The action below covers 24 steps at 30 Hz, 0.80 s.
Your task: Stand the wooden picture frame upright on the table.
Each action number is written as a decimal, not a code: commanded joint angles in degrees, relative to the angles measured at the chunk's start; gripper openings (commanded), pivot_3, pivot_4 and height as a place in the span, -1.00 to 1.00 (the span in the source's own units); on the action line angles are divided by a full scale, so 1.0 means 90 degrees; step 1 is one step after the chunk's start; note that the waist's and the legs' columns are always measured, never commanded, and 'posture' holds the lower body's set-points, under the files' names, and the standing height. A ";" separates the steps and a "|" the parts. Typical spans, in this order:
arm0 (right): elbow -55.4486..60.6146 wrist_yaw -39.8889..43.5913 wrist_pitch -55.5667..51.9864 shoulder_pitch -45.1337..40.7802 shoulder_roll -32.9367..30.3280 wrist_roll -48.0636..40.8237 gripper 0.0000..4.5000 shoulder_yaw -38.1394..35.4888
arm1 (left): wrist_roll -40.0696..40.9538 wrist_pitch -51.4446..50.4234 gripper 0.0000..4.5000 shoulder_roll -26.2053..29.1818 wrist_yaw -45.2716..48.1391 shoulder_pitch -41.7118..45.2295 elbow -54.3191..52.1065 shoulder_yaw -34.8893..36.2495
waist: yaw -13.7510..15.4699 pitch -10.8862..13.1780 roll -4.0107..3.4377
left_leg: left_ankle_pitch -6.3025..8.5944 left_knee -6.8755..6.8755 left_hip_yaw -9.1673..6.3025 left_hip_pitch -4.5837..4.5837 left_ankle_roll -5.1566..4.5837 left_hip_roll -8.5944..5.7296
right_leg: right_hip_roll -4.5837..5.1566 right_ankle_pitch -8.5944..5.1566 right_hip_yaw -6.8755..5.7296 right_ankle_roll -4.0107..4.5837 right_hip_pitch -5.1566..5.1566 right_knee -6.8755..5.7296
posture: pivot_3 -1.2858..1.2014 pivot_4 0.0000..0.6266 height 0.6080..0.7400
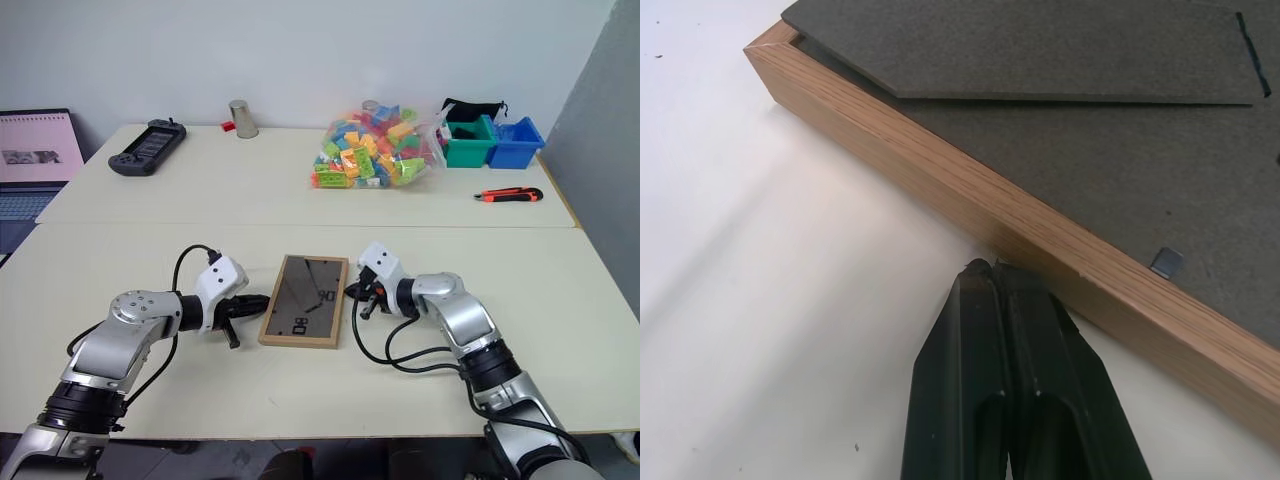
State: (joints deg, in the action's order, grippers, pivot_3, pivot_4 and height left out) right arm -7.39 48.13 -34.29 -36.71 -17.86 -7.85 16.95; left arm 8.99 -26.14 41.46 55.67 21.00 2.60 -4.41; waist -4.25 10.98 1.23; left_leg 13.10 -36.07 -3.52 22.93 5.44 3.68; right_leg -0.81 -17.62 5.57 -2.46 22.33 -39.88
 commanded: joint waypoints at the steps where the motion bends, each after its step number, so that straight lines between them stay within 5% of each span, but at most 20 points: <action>1: 0.0078 0.0027 0.0211 -0.0181 0.0027 -0.0036 -1.00 -0.0082 | 0.0107 0.0001 -0.99 0.0063 0.0097 0.0016 -0.0291 0.0039 | 0.0000 0.0000 0.0000 | 0.0000 0.0000 0.0000 0.0000 0.0000 0.0000 | 0.0000 0.0000 0.0000 0.0000 0.0000 0.0000 | 0.03 -0.52 1.00; 7: -0.0091 0.0110 0.0342 -0.0203 -0.0201 0.0007 -1.00 -0.0175 | 0.0142 0.0064 -0.99 0.0179 0.0075 -0.0030 -0.0224 0.0254 | -0.0001 0.0000 0.0000 | 0.0000 0.0000 0.0000 0.0000 0.0000 0.0000 | 0.0000 0.0000 0.0000 0.0000 0.0000 0.0000 | 0.03 -0.52 1.00; 19: 0.0576 0.2008 0.0478 -0.0159 -0.2089 -0.0831 -1.00 -0.0810 | 0.1590 -0.1374 -0.99 0.1017 0.0807 0.0052 -0.0086 0.1529 | -0.0007 0.0001 0.0001 | 0.0000 0.0004 0.0002 0.0003 -0.0001 0.0000 | 0.0001 -0.0002 0.0000 -0.0001 0.0004 0.0004 | 0.03 -0.52 1.00; 24: 0.0656 0.2442 0.0319 -0.0225 -0.2292 -0.1185 -0.79 -0.0924 | 0.2521 -0.2590 -0.62 0.1232 0.1238 0.0242 -0.0053 0.1809 | -0.0046 0.0002 0.0003 | 0.0000 0.0002 0.0001 0.0004 -0.0001 0.0001 | 0.0000 -0.0002 -0.0001 -0.0001 0.0005 0.0002 | 0.03 -0.52 1.00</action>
State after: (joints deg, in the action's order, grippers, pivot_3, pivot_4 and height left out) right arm -3.40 68.17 -30.91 -37.15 -37.32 -16.61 10.98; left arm 28.02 -45.69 50.40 65.06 21.79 3.02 8.71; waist -4.66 11.00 1.26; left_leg 13.11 -36.05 -3.52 22.97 5.43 3.68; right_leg -0.81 -17.63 5.55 -2.47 22.37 -39.86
